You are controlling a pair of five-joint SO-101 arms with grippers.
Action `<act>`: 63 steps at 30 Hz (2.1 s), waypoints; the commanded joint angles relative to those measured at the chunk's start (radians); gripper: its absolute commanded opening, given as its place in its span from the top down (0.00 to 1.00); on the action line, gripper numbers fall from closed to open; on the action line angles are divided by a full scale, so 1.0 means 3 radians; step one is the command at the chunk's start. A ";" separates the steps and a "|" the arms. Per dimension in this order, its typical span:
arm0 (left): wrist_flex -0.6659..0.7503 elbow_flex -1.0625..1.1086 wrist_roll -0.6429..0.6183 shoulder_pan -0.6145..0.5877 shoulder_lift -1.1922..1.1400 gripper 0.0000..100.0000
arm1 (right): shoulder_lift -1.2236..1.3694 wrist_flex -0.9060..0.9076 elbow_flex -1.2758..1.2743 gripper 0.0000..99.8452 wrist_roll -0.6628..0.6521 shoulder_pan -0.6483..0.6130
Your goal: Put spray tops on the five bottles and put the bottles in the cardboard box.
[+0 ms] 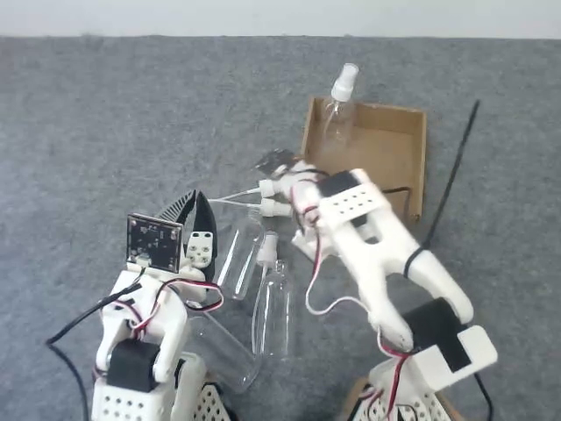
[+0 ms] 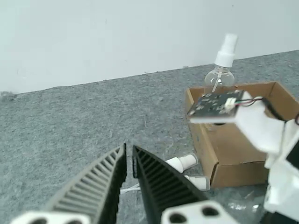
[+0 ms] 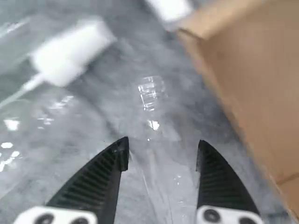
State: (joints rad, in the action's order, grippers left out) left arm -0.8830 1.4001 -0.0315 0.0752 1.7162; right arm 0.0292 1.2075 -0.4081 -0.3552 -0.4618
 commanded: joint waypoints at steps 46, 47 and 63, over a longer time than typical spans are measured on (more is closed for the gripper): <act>-0.0511 -0.4769 0.1432 0.0281 -0.7038 0.80 | -0.1245 -0.0432 -0.1488 0.68 -0.0471 0.0800; -0.0511 -0.4815 0.1432 0.0281 -0.7099 0.80 | -0.1235 -0.0432 -0.1488 0.68 -0.0471 0.0800; -0.0946 -0.5992 0.1417 0.0210 -0.8137 0.91 | -0.1225 -0.0432 -0.1488 0.68 -0.0445 0.0800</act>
State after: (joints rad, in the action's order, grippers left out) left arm -1.1331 -0.3076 0.3890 0.1565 -0.7219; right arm -0.2977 1.0909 -0.8592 -0.4979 -0.2256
